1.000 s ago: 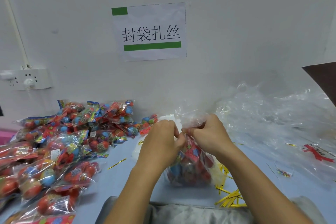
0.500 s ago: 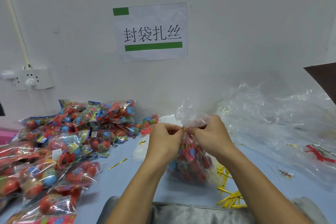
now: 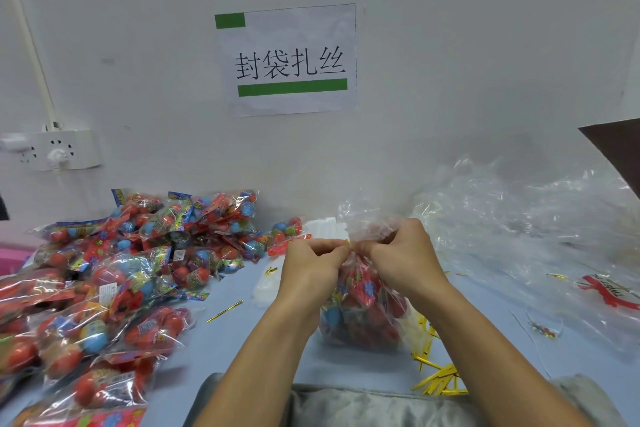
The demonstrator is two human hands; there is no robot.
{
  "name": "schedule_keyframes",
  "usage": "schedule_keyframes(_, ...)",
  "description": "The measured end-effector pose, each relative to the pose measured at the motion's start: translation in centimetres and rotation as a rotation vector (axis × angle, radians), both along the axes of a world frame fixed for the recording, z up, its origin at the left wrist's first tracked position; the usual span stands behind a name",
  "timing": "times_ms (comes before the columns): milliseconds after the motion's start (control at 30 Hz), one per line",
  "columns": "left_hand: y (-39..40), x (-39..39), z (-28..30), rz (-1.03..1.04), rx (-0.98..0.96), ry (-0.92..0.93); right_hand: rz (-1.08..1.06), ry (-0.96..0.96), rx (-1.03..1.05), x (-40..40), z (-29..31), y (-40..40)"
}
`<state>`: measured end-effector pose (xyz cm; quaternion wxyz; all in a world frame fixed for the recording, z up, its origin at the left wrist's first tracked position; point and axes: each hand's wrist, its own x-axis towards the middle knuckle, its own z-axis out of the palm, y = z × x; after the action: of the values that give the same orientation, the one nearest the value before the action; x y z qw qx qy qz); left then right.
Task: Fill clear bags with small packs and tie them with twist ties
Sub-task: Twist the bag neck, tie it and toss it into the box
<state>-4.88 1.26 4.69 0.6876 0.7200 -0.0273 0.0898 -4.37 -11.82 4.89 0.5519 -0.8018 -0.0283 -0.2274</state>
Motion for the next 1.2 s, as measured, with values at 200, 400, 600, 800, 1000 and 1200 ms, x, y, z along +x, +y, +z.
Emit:
schedule_keyframes(200, 0.0, 0.2, -0.8, -0.027, 0.066, -0.184, -0.072, 0.081, 0.107, 0.6, -0.1, -0.4)
schedule_keyframes(400, 0.2, 0.4, -1.3, -0.041, 0.239, -0.435, -0.061, 0.124, 0.191, 1.0, -0.2, -0.9)
schedule_keyframes(600, 0.8, 0.9, -1.2, 0.057, 0.597, -0.811, -0.074, 0.128, 0.224, 1.2, -0.5, -0.8)
schedule_keyframes(800, 0.7, 0.3, -1.2, -0.017, 0.507, -0.644, -0.052, 0.118, 0.191, 1.2, -0.5, -1.1)
schedule_keyframes(1000, 0.9, 0.5, -0.9, -0.064, 0.086, -0.215, 0.037, 0.085, 0.108, 0.3, -0.2, -0.7)
schedule_keyframes(1200, 1.2, 0.4, -0.5, -0.094, 0.145, -0.137, 0.040, 0.066, 0.094, 0.1, -0.1, -0.6)
